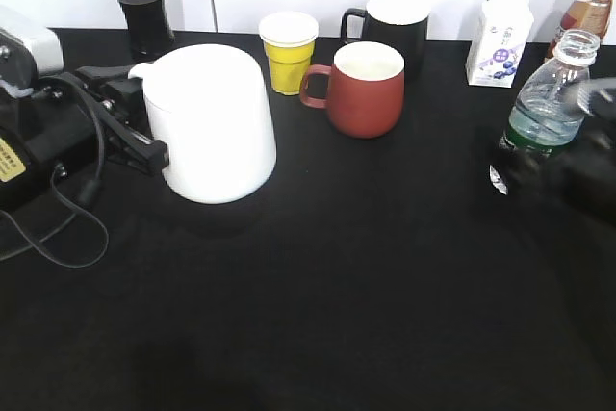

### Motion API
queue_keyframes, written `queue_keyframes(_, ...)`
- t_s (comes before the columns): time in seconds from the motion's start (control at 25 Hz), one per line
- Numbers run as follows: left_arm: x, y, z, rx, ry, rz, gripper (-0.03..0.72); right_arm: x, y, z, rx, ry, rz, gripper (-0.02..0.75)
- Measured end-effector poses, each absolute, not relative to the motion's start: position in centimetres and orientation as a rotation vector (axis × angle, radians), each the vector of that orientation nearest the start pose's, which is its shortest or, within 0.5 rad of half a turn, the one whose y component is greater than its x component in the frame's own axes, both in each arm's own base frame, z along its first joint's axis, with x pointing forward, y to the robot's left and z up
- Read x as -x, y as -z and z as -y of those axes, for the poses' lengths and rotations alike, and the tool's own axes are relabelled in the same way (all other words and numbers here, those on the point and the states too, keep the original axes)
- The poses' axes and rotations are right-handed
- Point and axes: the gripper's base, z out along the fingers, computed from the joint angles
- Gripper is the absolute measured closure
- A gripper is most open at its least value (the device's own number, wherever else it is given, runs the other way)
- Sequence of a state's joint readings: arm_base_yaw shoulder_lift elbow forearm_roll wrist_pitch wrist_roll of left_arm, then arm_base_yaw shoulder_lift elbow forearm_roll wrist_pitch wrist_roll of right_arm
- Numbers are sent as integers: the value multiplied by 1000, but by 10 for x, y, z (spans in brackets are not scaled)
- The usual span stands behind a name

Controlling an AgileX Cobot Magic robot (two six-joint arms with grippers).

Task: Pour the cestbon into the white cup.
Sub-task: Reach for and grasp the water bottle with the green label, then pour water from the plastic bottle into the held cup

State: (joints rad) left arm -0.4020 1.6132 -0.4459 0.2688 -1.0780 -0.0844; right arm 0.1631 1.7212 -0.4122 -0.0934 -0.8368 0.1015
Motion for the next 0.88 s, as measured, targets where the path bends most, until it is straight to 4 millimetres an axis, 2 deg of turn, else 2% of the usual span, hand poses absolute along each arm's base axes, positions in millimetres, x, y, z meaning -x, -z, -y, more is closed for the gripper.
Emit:
queue_keyframes(0.12, -246, -191, 128, -535, 465, -1515, 649, -295, -124, -56, 174, -209, -1924, 74)
queue_keyframes(0.2, -246, -191, 128, -535, 465, -1515, 649, -296, -119, -56, 175, -215, -1914, 164)
queue_keyframes(0.24, -246, -191, 128, -535, 465, -1515, 649, -295, -119, -56, 175, -218, -1906, 225)
queue_keyframes(0.28, -246, -191, 128, -536, 465, -1515, 649, -291, -118, -56, 173, -222, -1889, 239)
queue_keyframes(0.4, -246, -191, 128, -548, 467, -1515, 649, -274, -117, -54, 167, -244, -1817, 239)
queue_keyframes(0.48, -244, -190, 131, -586, 477, -1511, 649, -258, -112, -52, 164, -249, -1831, 239)
queue_keyframes(0.56, -240, -189, 136, -626, 525, -1510, 649, -251, -114, -52, 188, -261, -1828, 239)
queue_keyframes(0.6, -237, -189, 140, -640, 558, -1511, 649, -249, -118, -56, 255, -275, -1820, 239)
queue_keyframes(0.76, -231, -194, 167, -750, 652, -1496, 648, -244, -165, -66, 438, -279, -1638, 239)
queue_keyframes(0.88, -226, -202, 191, -809, 712, -1485, 648, -244, -202, -78, 768, -209, -1562, 239)
